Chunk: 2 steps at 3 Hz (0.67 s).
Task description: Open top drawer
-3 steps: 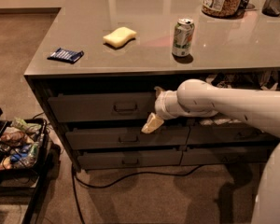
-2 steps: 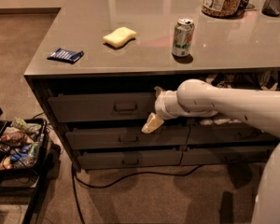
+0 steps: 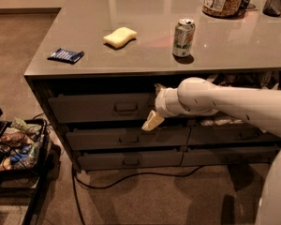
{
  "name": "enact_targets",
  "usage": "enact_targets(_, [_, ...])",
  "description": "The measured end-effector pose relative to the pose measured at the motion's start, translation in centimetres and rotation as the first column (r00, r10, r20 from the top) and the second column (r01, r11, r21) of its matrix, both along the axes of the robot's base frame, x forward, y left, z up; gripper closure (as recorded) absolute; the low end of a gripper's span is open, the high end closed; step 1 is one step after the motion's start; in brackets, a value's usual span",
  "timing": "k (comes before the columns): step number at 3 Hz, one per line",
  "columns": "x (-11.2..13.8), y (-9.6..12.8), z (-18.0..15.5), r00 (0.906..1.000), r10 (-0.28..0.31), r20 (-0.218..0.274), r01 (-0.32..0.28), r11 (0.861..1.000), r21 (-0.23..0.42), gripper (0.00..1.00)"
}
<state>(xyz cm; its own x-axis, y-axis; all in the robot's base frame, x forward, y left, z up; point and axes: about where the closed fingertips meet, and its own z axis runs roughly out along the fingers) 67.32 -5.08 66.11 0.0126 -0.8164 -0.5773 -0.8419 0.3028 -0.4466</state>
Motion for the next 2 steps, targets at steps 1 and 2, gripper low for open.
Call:
enact_targets(1, [3.76,-0.22,0.54,0.9998,0.007,-0.020,-0.008,0.999,-0.052,0.00])
enact_targets(2, [3.74,-0.19,0.47,0.9997,0.008,-0.021,-0.009,0.999,-0.052,0.00])
